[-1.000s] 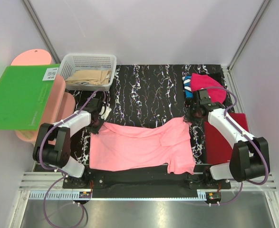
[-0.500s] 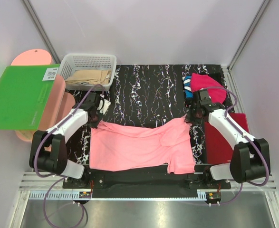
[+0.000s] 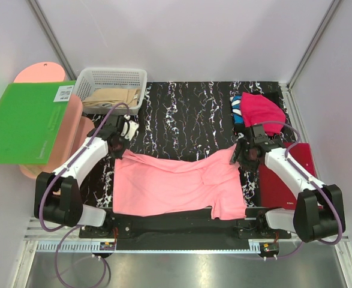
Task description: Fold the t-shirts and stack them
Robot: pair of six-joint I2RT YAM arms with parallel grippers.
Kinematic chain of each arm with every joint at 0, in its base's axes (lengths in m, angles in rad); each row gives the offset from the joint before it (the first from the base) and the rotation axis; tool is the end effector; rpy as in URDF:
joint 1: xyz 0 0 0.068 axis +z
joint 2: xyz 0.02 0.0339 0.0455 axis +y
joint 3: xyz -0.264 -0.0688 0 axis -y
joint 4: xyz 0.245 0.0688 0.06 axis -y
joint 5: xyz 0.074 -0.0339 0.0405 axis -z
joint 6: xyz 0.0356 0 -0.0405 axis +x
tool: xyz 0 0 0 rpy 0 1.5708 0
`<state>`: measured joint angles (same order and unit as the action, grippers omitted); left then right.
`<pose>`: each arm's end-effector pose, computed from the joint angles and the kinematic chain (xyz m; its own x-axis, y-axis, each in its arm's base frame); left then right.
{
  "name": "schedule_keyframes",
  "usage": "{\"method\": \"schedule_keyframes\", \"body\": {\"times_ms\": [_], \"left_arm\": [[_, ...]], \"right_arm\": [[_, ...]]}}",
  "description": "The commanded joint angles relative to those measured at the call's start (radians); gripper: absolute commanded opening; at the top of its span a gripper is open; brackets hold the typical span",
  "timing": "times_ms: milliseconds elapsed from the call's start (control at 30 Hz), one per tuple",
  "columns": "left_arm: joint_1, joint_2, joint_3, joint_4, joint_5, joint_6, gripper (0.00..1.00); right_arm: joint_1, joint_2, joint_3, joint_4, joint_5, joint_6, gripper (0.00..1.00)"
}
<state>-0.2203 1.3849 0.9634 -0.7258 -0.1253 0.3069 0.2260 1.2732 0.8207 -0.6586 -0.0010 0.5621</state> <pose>0.2588 -0.0534 0.2278 -0.7977 0.4858 -0.3573 0.4277 0.8735 0.2328 0.2317 0.0533 0.2145 -0.8587 0.3494 -0.3749 0.2755 0.9316 0.2372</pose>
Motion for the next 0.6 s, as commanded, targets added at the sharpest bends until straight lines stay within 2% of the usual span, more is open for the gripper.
{"method": "schedule_keyframes", "body": {"times_ms": [0,200,400,567], "left_arm": [[0.004,-0.007,0.000,0.009,0.015,0.000,0.00],[0.004,-0.012,-0.002,0.009,0.013,-0.003,0.00],[0.004,-0.014,-0.006,0.008,0.016,-0.005,0.00],[0.004,-0.014,-0.008,0.011,0.010,-0.003,0.00]], "right_arm": [[-0.007,-0.014,-0.028,0.017,-0.051,0.015,0.65],[-0.005,0.037,-0.029,0.051,-0.073,0.019,0.60],[-0.005,0.094,-0.055,0.106,-0.117,0.038,0.60],[-0.005,0.065,-0.106,0.111,-0.102,0.084,0.61]]}}
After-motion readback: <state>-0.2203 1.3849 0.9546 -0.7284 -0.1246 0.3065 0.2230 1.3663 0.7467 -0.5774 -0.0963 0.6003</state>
